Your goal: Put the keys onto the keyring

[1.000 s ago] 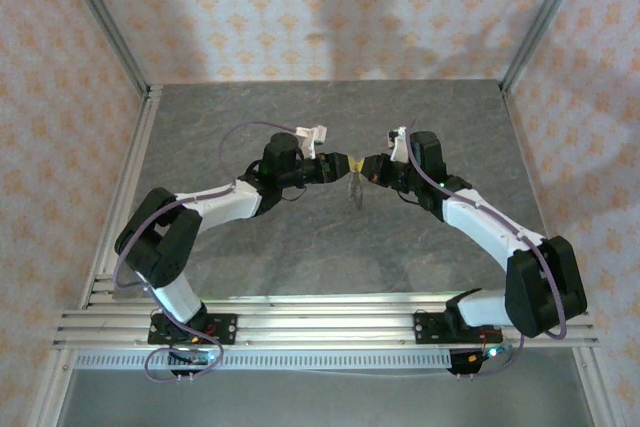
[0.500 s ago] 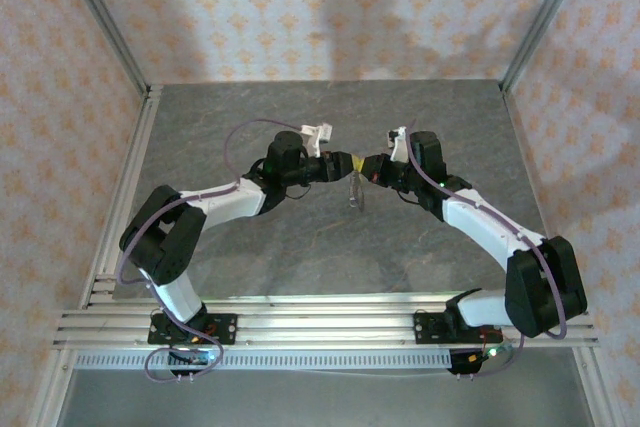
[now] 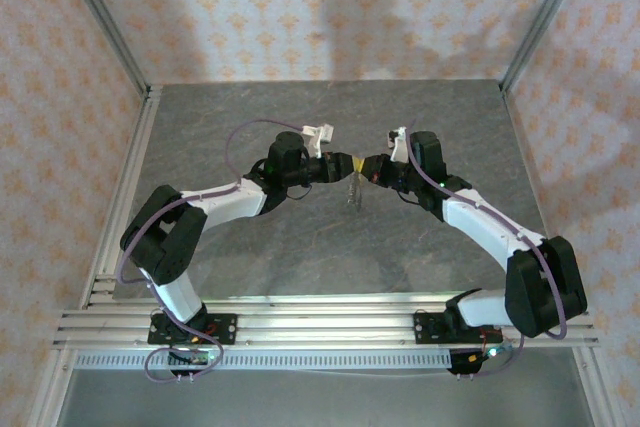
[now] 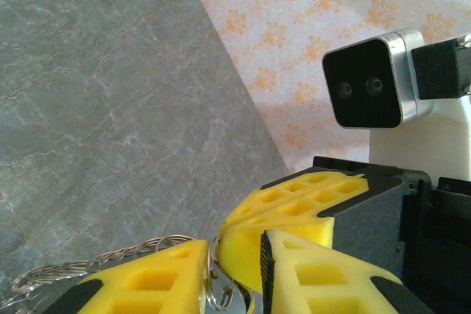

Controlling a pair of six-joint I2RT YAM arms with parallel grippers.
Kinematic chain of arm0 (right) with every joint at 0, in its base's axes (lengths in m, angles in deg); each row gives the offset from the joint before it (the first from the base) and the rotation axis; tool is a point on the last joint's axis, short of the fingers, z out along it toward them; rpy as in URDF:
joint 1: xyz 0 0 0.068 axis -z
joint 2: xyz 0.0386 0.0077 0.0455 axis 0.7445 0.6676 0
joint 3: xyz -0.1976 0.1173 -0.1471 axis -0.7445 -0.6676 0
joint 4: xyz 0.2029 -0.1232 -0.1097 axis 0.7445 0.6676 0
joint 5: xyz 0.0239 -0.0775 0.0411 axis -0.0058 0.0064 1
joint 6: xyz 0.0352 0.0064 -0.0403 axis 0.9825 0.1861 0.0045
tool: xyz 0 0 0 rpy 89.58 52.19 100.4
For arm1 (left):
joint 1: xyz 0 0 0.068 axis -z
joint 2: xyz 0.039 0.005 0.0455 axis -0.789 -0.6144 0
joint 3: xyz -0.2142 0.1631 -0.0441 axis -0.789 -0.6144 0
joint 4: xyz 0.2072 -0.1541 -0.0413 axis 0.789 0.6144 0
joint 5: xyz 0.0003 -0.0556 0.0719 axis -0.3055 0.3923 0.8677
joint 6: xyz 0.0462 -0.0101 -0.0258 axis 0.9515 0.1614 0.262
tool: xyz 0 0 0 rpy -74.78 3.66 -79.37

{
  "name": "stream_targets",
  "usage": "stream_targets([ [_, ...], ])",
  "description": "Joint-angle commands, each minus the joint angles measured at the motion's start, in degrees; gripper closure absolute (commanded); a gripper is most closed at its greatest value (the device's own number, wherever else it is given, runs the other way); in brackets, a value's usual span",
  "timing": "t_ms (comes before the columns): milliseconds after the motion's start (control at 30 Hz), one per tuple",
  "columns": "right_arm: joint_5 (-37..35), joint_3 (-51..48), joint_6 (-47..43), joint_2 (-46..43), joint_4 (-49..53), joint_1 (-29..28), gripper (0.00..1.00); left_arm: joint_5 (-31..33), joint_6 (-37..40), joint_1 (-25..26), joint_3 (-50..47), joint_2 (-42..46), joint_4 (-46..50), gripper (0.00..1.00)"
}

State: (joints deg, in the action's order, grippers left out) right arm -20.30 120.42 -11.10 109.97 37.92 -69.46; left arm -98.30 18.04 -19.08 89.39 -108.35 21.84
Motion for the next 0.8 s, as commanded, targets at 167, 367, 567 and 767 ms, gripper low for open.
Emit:
stream_targets([
  [167, -0.42, 1.01, -0.76, -0.27, -0.79, -0.37, 1.00, -2.34, -0.01, 0.43, -0.72, 0.39, -3.37, 0.80],
  [367, -0.49, 1.02, -0.81, -0.22, -0.88, -0.37, 1.00, -2.53, 0.40, 0.53, -0.76, 0.39, -2.36, 0.69],
  [567, -0.49, 1.19, -0.81, -0.27, -0.92, -0.37, 1.00, -2.71, 1.32, 0.52, -0.87, 0.12, -0.92, 0.72],
  [767, -0.31, 1.23, -0.72, -0.27, -0.94, -0.37, 1.00, -2.62, 2.15, 0.68, -0.60, -0.29, 0.25, 0.78],
])
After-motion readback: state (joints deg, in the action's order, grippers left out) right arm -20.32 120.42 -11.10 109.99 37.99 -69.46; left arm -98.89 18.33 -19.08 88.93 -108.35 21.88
